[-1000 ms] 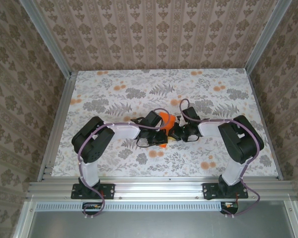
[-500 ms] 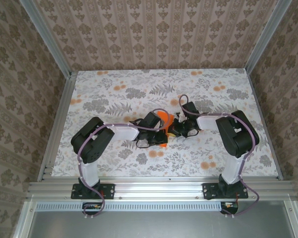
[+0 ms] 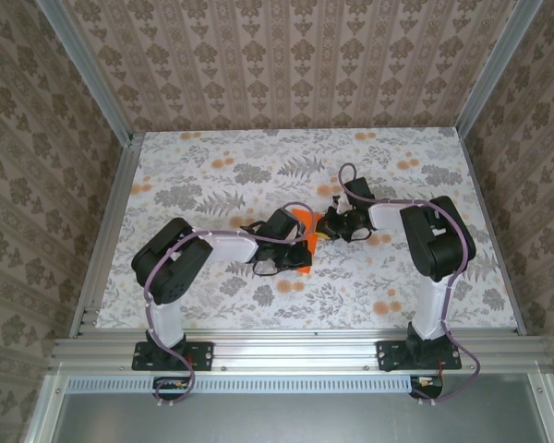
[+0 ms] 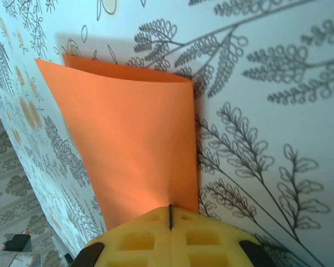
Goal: Fold a paper plane with a square sheet of paper (pick it up from the middle)
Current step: First fold in half a square sheet of paper at the center of the table.
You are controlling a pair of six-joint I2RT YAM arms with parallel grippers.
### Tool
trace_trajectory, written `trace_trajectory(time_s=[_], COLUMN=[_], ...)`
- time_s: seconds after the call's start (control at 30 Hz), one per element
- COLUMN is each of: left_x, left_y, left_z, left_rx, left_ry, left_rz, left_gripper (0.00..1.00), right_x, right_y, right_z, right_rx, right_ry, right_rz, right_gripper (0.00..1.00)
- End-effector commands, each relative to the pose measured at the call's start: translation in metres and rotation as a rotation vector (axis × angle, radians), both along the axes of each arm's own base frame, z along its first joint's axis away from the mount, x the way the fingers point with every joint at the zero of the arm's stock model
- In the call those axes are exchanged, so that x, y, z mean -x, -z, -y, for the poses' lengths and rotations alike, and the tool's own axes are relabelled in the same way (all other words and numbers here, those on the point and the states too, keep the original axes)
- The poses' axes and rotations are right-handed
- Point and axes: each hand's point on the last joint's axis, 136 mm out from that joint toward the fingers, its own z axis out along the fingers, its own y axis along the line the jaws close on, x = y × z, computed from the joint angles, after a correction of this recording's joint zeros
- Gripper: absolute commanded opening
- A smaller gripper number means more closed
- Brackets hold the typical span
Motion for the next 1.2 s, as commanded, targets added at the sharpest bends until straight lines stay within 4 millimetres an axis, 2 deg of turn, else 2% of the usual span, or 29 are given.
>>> trace_trajectory(time_s=[0.0, 0.2, 0.47, 0.57, 0.63, 0.73, 0.8, 0.9, 1.07, 1.17], left_x=[0.059, 0.058, 0.056, 0.047, 0.034, 0.011, -0.002, -0.022, -0.054, -0.074], left_y=[0.058, 0.057, 0.054, 0.042, 0.023, -0.013, -0.037, -0.061, -0.063, -0.059], left_z=[-0.058, -0.059, -0.058, -0.052, -0.041, -0.018, -0.004, 0.004, 0.0, -0.004], left_rx=[-0.267, -0.268, -0.27, -0.256, -0.225, -0.152, -0.089, -0.053, -0.038, -0.017], left_ry=[0.04, 0.039, 0.039, 0.033, 0.042, 0.046, 0.042, 0.018, -0.051, -0.095], left_rz=[-0.204, -0.201, -0.193, -0.146, -0.09, -0.005, 0.043, 0.105, 0.123, 0.109], left_gripper=[0.0, 0.0, 0.0, 0.0, 0.0, 0.03, 0.08, 0.16, 0.2, 0.2], right_x=[-0.048, -0.069, -0.096, -0.099, -0.095, -0.077, -0.059, -0.025, 0.023, 0.041], right_y=[0.018, 0.022, 0.015, 0.002, -0.02, -0.05, -0.061, -0.065, -0.057, -0.049], right_z=[0.04, 0.053, 0.064, 0.07, 0.069, 0.067, 0.063, 0.056, 0.032, 0.005], right_rx=[0.147, 0.145, 0.155, 0.191, 0.191, 0.172, 0.143, 0.107, 0.041, -0.001], right_ry=[0.127, 0.17, 0.186, 0.167, 0.136, 0.105, 0.088, 0.069, 0.049, 0.022], right_rz=[0.103, 0.12, 0.145, 0.173, 0.211, 0.249, 0.253, 0.225, 0.162, 0.133], right_gripper=[0.0, 0.0, 0.0, 0.0, 0.01, 0.03, 0.04, 0.05, 0.05, 0.05])
